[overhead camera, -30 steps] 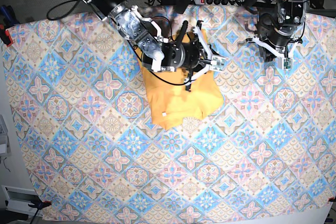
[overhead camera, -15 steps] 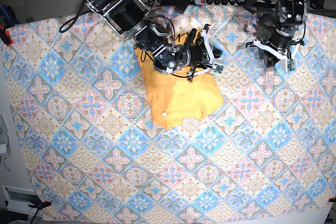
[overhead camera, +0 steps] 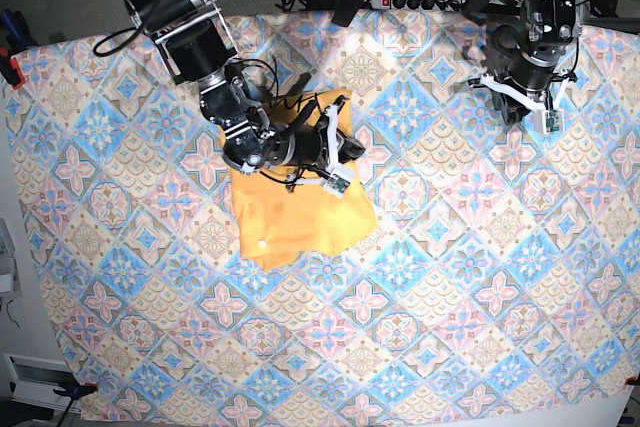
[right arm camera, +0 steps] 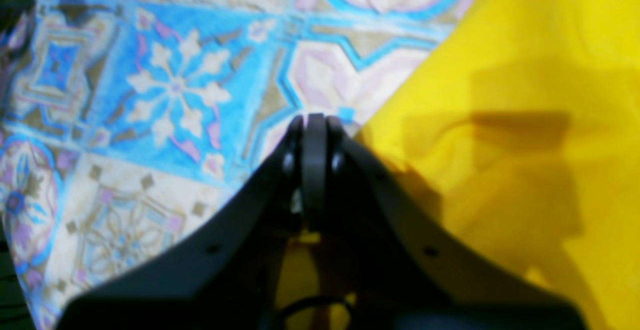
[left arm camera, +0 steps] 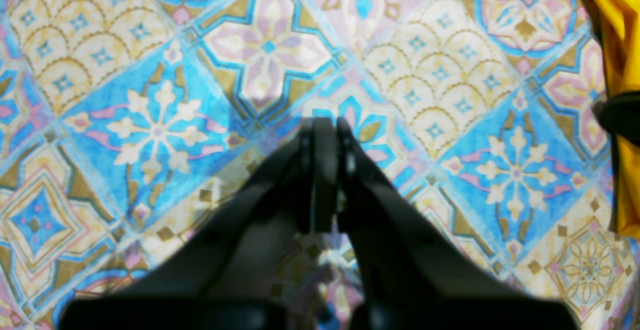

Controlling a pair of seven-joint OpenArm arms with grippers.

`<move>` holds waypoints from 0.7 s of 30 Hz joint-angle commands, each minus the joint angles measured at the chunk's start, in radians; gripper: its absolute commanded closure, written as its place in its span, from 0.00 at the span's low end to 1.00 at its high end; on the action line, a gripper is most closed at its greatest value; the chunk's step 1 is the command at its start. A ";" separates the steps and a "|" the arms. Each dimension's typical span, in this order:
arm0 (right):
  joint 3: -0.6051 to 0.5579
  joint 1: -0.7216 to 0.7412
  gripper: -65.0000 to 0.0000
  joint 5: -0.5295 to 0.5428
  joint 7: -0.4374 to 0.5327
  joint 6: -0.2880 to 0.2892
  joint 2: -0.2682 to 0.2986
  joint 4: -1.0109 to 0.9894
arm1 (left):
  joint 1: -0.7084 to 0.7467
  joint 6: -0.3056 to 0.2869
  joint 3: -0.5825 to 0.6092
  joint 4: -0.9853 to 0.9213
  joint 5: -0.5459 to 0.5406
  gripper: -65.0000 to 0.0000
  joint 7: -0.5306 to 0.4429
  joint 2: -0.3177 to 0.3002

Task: Fold the T-shirt properly
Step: 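Carry the folded shirt with the right gripper and set it down beside the arm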

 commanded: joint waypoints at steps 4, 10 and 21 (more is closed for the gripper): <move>0.003 0.035 0.99 -0.013 -0.013 -0.009 0.052 0.012 | -0.002 -0.004 0.015 0.015 0.007 1.00 -0.018 -0.009; 0.005 0.076 0.99 -0.011 -0.011 -0.009 0.110 0.009 | -0.002 -0.004 0.044 0.015 0.005 1.00 -0.018 -0.008; 0.187 0.128 0.98 -0.013 -0.016 -0.009 0.182 -0.005 | 0.002 -0.004 0.049 0.017 0.002 1.00 -0.018 -0.008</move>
